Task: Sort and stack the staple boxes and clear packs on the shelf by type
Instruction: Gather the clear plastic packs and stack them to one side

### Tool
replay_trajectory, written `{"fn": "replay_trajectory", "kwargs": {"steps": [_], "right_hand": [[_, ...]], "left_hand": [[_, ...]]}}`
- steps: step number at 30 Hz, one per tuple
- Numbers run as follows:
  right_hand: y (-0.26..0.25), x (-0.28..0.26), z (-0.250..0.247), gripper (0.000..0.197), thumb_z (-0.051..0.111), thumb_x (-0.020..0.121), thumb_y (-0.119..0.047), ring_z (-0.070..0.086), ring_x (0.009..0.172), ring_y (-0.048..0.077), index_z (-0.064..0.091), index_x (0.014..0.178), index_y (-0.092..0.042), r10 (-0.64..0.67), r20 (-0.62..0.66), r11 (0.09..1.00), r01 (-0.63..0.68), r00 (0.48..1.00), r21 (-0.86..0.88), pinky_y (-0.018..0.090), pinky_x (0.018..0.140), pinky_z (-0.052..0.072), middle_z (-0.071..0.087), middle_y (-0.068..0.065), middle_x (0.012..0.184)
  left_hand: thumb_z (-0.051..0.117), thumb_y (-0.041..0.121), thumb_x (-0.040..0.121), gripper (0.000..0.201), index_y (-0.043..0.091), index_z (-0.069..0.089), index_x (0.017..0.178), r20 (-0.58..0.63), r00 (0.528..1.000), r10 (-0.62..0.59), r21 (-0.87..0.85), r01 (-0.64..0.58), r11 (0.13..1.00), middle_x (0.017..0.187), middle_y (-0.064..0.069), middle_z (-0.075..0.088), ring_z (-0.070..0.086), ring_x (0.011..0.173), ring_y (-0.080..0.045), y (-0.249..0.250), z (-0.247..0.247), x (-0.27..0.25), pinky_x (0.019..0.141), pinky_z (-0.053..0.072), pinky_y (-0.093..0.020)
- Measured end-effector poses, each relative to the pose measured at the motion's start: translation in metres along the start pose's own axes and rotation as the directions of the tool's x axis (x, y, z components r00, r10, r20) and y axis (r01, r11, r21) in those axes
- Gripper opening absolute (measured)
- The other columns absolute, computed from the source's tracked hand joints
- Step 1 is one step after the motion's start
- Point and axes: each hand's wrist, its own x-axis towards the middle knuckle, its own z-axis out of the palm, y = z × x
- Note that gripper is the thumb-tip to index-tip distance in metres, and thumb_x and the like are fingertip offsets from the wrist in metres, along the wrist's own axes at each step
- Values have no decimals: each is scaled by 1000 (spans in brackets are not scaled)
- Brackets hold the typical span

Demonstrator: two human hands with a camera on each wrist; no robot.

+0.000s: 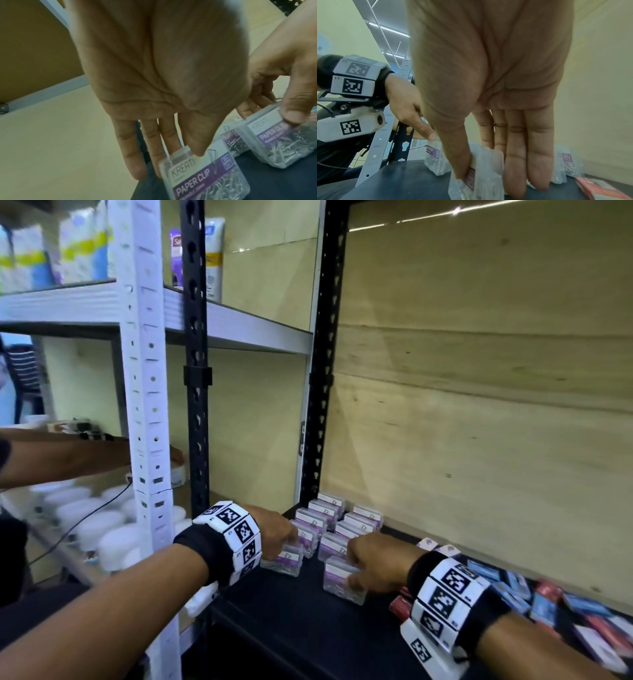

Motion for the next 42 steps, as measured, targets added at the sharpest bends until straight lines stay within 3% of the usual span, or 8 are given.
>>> {"fn": "replay_trajectory", "kwargs": {"steps": [4,10,15,19,27,33,42], "right_hand": [[3,-1,5,40,65,89,-41,60,99,23,57,120,-17,4,-10,999,-3,1000,33,35,84,52,62,4,113],[12,-8,-4,43,70,87,-40,56,95,15,54,124,-27,-44,-58,993,50,997,103,26,76,44,62,-4,114],[15,-14,-7,35,70,88,-28,57,95,12,59,121,-28,-97,-47,990,101,994,94,23,77,44,63,-6,113],[15,-13,-4,33,69,90,-21,57,93,9,63,122,-26,-117,-70,987,124,991,99,20,77,44,65,-6,113],[11,-9,-4,34,68,91,-21,61,104,12,63,125,-23,-130,-80,984,138,988,108,20,83,47,65,-4,117],[5,-1,-3,35,68,91,-22,60,106,13,62,125,-26,-137,-93,980,149,986,133,22,87,48,63,-3,121],[2,4,-2,35,67,92,-23,60,105,14,62,127,-24,-154,-95,975,167,983,146,23,86,48,63,-3,122]], "left_hand": [[42,11,97,47,24,44,142,-7,999,38,-7,-38,999,138,-3,52,54,120,-22,1,5,8,93,46,-32],[49,9,94,54,29,42,144,-66,996,58,-73,-63,995,141,2,49,51,123,-19,-8,8,12,100,46,-34],[64,9,87,43,28,54,125,-165,982,94,-99,-111,989,125,2,56,56,106,-17,-16,10,12,88,49,-30],[66,6,85,35,24,58,114,-248,961,124,-83,-149,985,117,2,58,57,103,-16,-18,16,11,89,51,-33],[63,4,86,27,19,62,109,-310,941,138,-119,-183,976,109,2,61,56,93,-10,-21,18,13,76,44,-21],[64,7,87,24,21,61,105,-322,935,147,-140,-200,970,105,4,60,57,93,-12,-26,22,17,81,49,-25],[65,8,87,22,23,62,102,-354,922,156,-152,-222,963,102,7,58,57,90,-9,-29,26,23,76,46,-20]]}}
